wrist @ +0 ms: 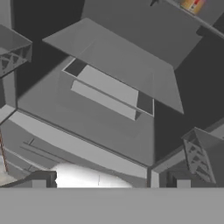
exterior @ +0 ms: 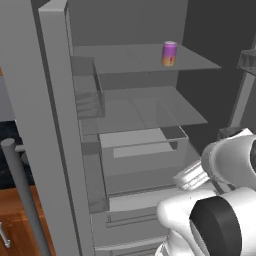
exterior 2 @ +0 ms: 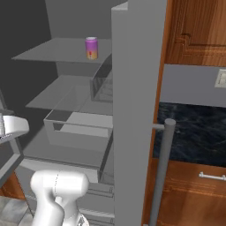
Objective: Open the fridge, grab two sodas, and place both sodas inside the bowl with ice on the dining counter.
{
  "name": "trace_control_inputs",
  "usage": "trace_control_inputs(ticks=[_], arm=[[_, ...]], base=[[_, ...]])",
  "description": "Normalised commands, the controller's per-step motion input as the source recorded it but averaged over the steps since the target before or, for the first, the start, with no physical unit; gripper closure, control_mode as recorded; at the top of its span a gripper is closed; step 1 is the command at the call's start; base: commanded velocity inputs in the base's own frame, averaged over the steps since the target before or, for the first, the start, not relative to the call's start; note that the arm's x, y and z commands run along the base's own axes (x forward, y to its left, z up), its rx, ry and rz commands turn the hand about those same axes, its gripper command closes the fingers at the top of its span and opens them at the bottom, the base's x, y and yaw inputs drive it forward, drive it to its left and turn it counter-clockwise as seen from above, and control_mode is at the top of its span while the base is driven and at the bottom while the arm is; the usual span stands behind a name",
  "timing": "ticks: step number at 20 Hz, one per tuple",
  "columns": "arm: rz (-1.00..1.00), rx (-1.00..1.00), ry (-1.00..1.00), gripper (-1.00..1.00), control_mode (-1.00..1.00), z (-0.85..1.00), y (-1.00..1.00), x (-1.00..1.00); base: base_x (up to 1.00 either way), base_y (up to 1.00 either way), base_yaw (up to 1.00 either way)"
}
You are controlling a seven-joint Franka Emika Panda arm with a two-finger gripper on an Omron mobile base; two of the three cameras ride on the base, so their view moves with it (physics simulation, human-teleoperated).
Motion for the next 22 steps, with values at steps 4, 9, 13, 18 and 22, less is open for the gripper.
trace_control_inputs(ticks=[4,9,13,18,22], arm=[[0.17,0.09,-0.25,-1.0,-1.0,0.07,-0.29,0.28],[0.09,0.07,-0.22,-1.0,-1.0,0.18,-0.06,0.35],[0.0,0.1,-0.15,-1.0,-1.0,0.21,0.01,0.21],[-0.02,0.24,-0.16,-1.0,-1.0,0.34,0.0,0.23],[-0.06,0.24,-0.08,-1.0,-1.0,0.46,0.0,0.34]], base=[[0.0,0.0,0.0],[0.0,0.0,0.0],[0.0,0.0,0.0],[0.0,0.0,0.0],[0.0,0.0,0.0]])
